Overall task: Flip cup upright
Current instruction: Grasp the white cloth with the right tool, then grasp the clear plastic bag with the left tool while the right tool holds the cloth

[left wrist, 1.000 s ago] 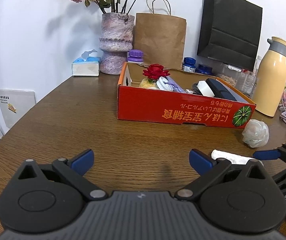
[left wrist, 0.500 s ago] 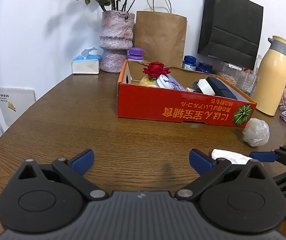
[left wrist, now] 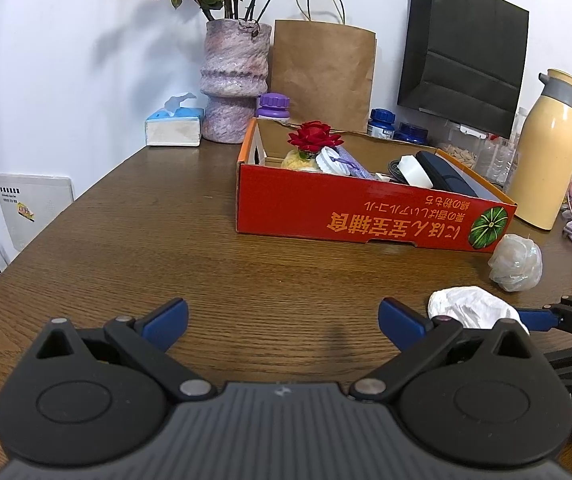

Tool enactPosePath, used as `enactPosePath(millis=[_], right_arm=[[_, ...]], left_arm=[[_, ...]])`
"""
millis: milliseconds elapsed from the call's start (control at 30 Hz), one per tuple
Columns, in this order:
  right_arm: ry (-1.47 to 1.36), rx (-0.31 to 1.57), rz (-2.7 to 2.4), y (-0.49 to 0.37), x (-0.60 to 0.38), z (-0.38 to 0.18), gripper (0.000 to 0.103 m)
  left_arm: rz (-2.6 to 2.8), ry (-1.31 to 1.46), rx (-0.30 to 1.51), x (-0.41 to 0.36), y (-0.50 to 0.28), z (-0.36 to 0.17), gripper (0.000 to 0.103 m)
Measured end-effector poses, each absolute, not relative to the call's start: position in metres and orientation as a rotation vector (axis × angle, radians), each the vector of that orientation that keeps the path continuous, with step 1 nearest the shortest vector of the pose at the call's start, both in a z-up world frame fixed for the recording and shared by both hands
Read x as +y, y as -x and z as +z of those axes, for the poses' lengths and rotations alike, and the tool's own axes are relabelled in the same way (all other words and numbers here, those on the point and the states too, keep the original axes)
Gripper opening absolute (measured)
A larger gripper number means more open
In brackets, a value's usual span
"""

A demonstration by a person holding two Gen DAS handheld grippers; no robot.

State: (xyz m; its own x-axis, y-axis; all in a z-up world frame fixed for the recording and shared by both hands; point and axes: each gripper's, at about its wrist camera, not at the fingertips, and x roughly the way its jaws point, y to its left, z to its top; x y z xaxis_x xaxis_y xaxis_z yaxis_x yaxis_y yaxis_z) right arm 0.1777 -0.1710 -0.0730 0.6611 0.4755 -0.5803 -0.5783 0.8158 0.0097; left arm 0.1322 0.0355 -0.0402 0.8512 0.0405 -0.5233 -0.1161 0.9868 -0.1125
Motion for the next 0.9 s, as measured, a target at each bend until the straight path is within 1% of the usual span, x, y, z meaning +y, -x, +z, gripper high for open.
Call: enactPosePath(millis=[67,133,233,333,900], right_arm=[[0.179,0.598,0.592,-0.177,-0.171,-0.073,0.055],[0.173,0.591,0.588,-0.176,-0.173,-0.072,0.046],[0.169,0.579,0.574,-0.175,-0.174,-0.071,0.039],[0.179,0.559,0.559,-0.172,-0.173,-0.070,0.035],[0.150,0.416,0.550,-0.156,-0.184,-0.056,0.035]], left_arm=[[0.083,0.142,0.547,0.036,-0.132,-0.040,0.103],[0.083,0.142,0.546,0.035,-0.132,-0.040,0.103],[0.084,0.142,0.548,0.036,-0.132,-0.041,0.103],[0.085,0.143,0.548,0.036,-0.132,-0.041,0.103],[0.107,0.145,0.559,0.033,-0.139,-0.045,0.103]])
